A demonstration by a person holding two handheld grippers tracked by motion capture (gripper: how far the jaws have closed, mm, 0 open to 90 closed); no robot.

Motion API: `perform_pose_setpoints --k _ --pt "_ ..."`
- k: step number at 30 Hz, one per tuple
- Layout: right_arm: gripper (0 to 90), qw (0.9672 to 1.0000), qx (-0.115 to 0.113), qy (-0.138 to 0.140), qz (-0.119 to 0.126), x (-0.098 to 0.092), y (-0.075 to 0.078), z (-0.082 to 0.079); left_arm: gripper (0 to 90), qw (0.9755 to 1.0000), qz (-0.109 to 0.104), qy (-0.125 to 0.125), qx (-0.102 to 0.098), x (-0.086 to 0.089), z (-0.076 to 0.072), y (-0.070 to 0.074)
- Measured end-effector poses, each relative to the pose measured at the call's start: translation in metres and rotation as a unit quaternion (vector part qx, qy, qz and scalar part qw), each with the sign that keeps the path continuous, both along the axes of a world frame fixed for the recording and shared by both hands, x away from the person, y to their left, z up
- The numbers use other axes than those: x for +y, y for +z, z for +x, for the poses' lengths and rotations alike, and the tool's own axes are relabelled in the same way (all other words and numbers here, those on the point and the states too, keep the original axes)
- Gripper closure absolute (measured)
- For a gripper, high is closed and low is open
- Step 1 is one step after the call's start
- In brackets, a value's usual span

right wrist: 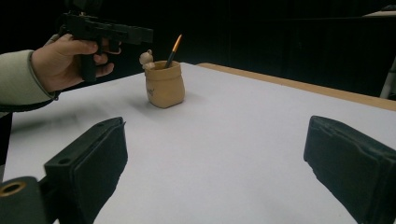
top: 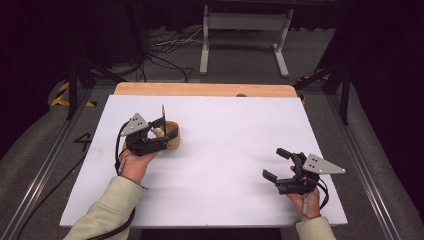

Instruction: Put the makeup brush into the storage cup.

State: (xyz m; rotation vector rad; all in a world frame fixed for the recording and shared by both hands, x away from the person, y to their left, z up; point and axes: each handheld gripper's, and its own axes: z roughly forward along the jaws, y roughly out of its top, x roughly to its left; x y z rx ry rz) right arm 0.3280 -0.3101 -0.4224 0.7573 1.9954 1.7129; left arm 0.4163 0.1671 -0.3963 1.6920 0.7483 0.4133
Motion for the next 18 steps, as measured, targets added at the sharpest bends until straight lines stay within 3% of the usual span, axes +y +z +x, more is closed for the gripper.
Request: perform_pose_setpoints --k 5,8,18 --pt "4.3 1.0000 -0.008 0.004 0.003 -0.004 0.012 0.004 21.0 0.9995 -0.027 -0.017 0.006 0.010 -0.011 0.005" --pt "3.9 0.9999 -0.011 0.011 -0.005 -0.005 0.018 0.007 12.4 0.9995 -0.025 -0.020 -0.001 0.013 -0.015 0.007" --pt "2.4 0.9998 -0.010 0.017 -0.005 -0.010 0.022 0.010 8.1 0.9980 -0.047 -0.041 0.007 0.037 -0.036 0.006"
